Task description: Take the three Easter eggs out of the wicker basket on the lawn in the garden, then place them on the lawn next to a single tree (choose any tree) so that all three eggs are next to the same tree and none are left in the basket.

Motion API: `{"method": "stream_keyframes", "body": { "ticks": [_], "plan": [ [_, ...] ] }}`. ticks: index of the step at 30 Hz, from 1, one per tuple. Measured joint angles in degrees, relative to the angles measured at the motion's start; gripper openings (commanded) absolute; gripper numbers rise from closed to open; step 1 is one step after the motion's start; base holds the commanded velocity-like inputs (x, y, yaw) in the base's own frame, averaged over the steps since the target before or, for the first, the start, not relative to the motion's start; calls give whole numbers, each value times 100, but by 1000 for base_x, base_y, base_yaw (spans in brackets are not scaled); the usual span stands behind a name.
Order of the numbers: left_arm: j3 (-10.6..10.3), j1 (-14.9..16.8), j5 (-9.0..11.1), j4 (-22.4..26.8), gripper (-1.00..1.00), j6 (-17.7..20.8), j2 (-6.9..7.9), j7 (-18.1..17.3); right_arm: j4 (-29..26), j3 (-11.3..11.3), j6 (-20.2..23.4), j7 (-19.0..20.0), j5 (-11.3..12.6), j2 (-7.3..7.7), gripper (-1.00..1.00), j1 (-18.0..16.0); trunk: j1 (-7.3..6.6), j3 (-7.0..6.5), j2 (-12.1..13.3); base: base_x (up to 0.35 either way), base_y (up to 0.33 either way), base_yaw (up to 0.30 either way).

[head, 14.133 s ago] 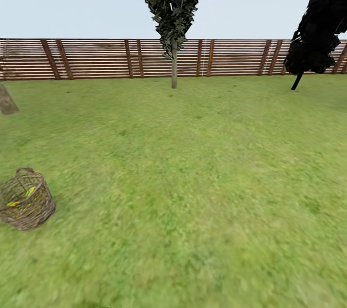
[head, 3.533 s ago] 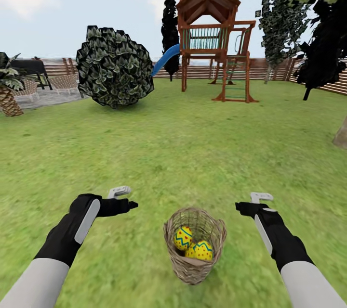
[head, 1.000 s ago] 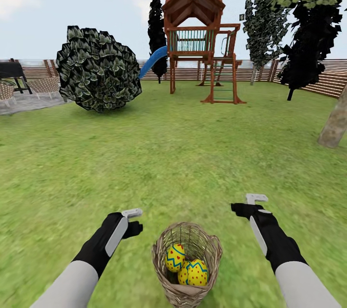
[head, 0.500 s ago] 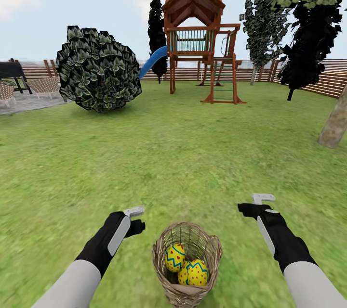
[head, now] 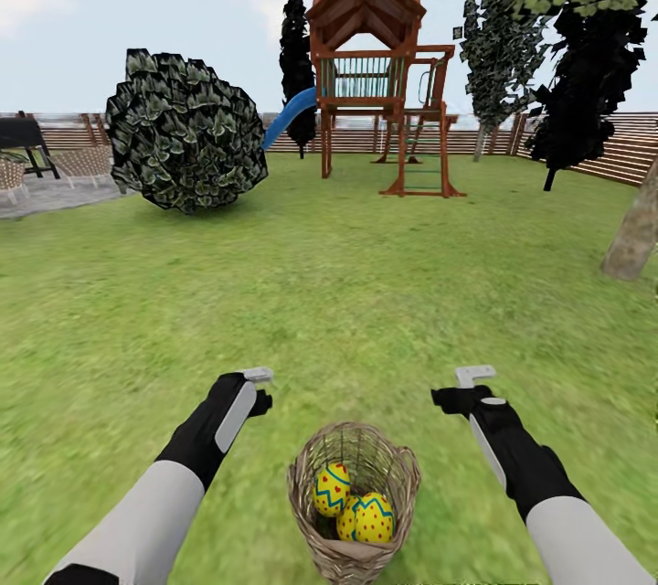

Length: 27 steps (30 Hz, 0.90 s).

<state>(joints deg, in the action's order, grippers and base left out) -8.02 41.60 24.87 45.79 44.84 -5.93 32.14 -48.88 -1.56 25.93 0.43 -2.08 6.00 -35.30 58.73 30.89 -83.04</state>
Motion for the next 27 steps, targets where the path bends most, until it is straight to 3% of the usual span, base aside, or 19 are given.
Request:
{"method": "stream_keyframes", "body": {
  "ticks": [3, 5, 8, 15, 21, 27],
  "plan": [
    [-265, 2, 8, -15, 100, 10, 7, 3, -5, -36, 0, 17, 1, -26, 100, 0, 0, -3, 0, 0, 0, -239],
    [-615, 2, 26, -34, 100, 30, 15, 0, -5, -39, 1, 20, 11, -26, 100, 0, 0, -8, 0, 0, 0, -269],
    [-822, 2, 44, -45, 100, 39, 11, -12, 0, -40, 0, 18, 17, -27, 100, 0, 0, -16, 0, 0, 0, -236],
    [-874, 2, 97, -46, 100, 49, 10, -370, -5, -20, -7, 13, 16, -4, 100, -1, 0, -20, 0, 0, 0, -33],
    [-864, 2, 593, 5, 100, 51, 35, -392, -5, -16, -8, 9, 21, -14, 100, -1, 0, -20, 0, 0, 0, -1],
    [-855, 2, 698, 19, 100, 49, 53, -390, 2, -22, -8, 11, 19, -19, 100, -1, 131, 87, -239, 0, 0, 0]
  ]
}}
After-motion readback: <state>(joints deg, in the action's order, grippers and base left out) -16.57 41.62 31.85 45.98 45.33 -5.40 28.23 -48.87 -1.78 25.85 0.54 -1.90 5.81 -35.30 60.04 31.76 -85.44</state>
